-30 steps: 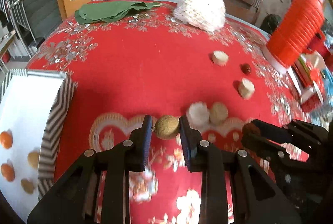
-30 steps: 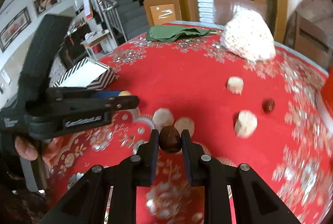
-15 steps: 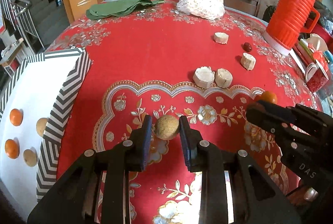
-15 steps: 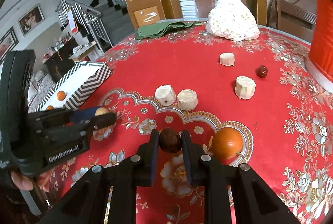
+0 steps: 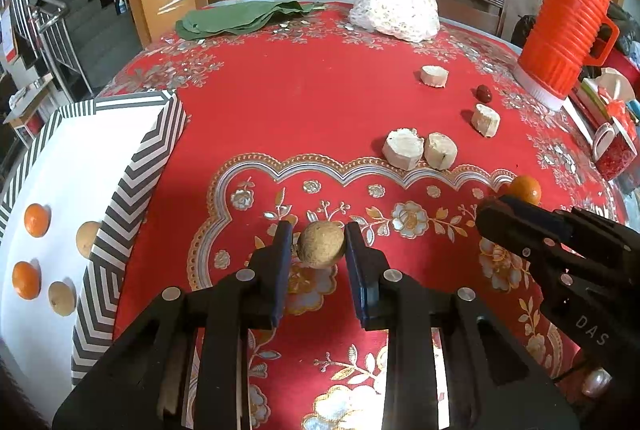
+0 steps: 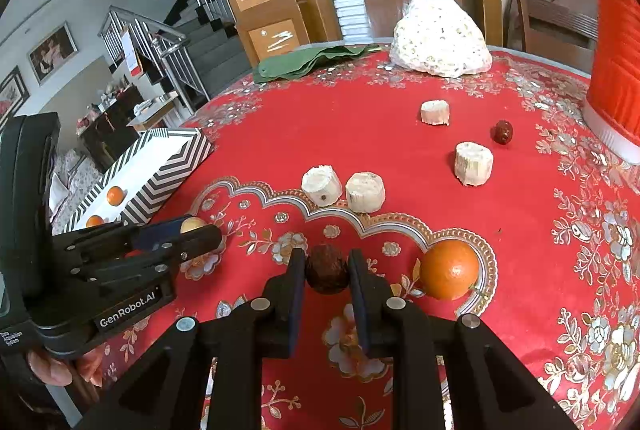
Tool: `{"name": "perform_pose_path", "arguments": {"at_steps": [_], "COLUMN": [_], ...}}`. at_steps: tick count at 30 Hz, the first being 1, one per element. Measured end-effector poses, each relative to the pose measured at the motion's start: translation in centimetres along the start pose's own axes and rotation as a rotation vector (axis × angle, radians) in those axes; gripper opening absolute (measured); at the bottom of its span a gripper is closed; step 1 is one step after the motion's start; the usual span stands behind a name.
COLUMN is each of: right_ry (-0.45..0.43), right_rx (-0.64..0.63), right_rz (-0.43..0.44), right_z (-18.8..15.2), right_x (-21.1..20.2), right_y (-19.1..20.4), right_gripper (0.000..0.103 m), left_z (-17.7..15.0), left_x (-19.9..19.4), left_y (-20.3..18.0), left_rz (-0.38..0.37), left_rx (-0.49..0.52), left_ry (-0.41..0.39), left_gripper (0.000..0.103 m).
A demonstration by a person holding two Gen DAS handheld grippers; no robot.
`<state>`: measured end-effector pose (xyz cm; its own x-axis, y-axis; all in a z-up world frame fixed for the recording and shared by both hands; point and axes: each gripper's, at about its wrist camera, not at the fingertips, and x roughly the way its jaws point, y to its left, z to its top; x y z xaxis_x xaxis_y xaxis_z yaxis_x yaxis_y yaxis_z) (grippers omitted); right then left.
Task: Organize fruits
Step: 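Carry the brown fruit and the date toward the white box with both tools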
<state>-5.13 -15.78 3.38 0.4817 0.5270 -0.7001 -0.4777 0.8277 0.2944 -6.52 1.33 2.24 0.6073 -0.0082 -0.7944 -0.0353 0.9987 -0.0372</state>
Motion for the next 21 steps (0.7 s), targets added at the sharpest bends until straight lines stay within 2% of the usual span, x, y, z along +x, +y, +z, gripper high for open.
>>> {"name": "perform_pose_path", "arguments": {"at_steps": [21], "right_ry": [-0.014], "right_rx": [-0.011], "right_rz": [0.023], "right_z": [0.71], "right_x": [-0.33], "right_y": [0.38], "right_gripper": [0.021], "left_z": [0.56], "left_x": [-0.31], "left_y": [-0.71], "left_rz": [0.001], "left_rx": [0.01], "left_ry": [-0.031], "left_gripper": [0.025]}}
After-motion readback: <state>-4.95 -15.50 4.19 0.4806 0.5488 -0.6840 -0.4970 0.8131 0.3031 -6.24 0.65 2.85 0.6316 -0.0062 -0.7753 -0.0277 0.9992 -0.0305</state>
